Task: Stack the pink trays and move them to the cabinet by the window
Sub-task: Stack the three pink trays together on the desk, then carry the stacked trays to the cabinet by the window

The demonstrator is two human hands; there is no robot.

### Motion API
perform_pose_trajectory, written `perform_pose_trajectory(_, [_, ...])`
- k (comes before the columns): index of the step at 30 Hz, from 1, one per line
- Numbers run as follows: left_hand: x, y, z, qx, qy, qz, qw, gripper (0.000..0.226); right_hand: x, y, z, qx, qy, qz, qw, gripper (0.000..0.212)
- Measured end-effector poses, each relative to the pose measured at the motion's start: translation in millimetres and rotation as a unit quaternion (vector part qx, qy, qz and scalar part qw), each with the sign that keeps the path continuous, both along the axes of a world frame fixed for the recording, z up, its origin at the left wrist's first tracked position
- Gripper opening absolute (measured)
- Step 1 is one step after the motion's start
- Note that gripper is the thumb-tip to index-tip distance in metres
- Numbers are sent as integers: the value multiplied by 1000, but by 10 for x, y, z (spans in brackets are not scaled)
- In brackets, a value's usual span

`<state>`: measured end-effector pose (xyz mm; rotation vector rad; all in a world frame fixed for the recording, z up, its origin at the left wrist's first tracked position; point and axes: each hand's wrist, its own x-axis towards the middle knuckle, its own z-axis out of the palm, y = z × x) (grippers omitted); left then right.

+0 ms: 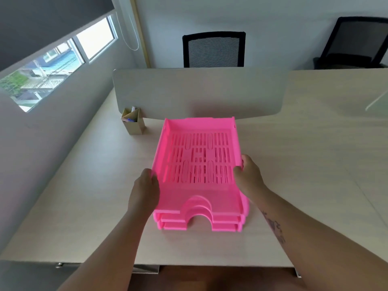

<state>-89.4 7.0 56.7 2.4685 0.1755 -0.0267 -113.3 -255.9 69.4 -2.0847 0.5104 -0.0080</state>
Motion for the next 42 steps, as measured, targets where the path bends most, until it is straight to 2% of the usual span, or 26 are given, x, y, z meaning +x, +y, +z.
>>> perform_pose_trajectory(8, [83, -105, -98, -14, 10, -2, 1000, 23, 117, -122, -198, -13, 28, 1, 1000, 51])
perform_pose_trajectory(15, [132, -56, -58, -61, 39, -22, 997, 25, 207, -124, -239, -30, 29, 5, 999, 49])
perform_pose_trajectory(18, [40, 5, -107, -124, 55, -32, 990, 31, 152, -112, -177, 19, 37, 3, 999, 49])
perform_pose_trajectory(22, [-207, 132, -298, -263, 96, -12, 960, 41, -192, -30, -148, 117, 22, -45, 992, 43])
perform_pose_trajectory(26, [-321, 211, -571, -327, 142, -24, 934, 69, -587, 73, -402, 174, 25, -79, 981, 28])
perform_pose_trajectory(28, [-330, 213, -675, -341, 176, -26, 923, 67, -699, 96, -562, 194, 47, -85, 976, 31])
perform_pose_trajectory(32, [-323, 155, -808, -383, 213, -19, 898, 37, -729, 159, -779, 266, 83, -103, 955, 42])
perform_pose_trajectory(35, [-303, 127, -844, -415, 223, -3, 882, 28, -681, 192, -901, 295, 87, -131, 943, 42])
perform_pose_trajectory(39, [-296, 133, -804, -445, 213, 23, 869, 58, -646, 237, -895, 308, 82, -153, 936, 42])
perform_pose_trajectory(42, [-276, 120, -707, -465, 196, 42, 862, 62, -643, 279, -796, 308, 76, -162, 934, 52])
